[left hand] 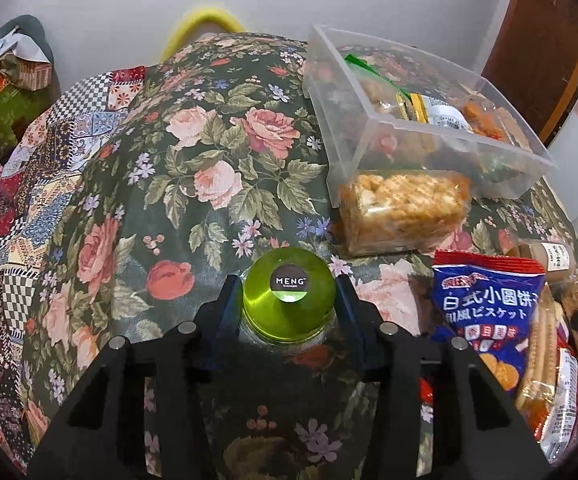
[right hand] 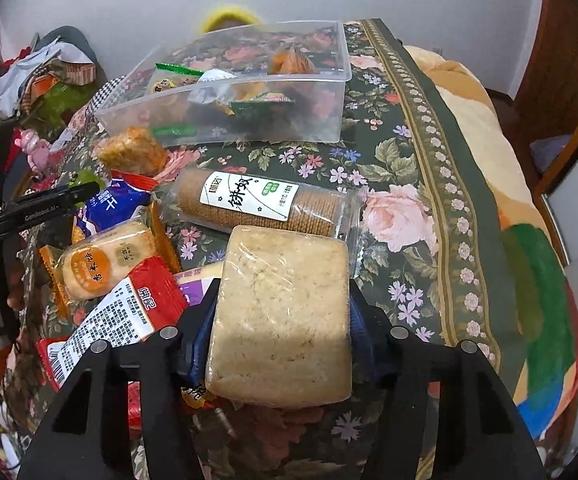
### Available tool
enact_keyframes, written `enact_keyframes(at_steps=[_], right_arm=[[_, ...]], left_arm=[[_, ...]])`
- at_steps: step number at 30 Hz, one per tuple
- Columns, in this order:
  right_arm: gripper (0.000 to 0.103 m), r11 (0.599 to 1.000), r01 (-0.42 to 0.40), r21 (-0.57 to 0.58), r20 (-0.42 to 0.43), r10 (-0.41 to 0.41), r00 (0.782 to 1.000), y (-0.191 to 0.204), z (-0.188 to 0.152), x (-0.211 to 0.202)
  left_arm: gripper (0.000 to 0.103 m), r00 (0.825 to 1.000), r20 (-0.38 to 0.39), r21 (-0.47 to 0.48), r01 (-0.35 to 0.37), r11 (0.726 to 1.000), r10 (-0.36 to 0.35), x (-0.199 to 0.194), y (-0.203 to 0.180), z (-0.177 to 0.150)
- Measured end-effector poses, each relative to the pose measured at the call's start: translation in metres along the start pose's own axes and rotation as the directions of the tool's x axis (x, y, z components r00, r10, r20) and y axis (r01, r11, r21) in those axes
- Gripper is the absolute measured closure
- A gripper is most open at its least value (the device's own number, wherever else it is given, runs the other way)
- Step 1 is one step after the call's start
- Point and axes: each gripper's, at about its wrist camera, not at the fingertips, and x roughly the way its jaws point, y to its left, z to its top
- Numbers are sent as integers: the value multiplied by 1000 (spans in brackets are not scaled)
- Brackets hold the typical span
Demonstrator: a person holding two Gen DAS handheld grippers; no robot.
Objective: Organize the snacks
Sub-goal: 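Grasp the green MENG jar with the left tool while the right tool grasps the wrapped bread loaf, then carry the jar and bread loaf into the clear box and open both tools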
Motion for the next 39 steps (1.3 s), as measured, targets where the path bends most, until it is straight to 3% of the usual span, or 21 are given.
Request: enact_keyframes(at_steps=[13, 24, 39], right_arm=[[51, 1000, -12, 8, 115, 11, 993, -10, 16, -37], [51, 999, -23, -24, 258, 28, 966, -15, 56, -68], [51, 995, -69, -77, 313, 90, 945, -17, 109, -48]], left_arm=[[56, 992, 122, -3, 13, 1000, -13, -69, -14, 21], [56, 974, 221, 19, 43, 999, -46, -109, -48, 56], [56, 971, 226, 43, 63, 997, -71, -84, -90, 104]])
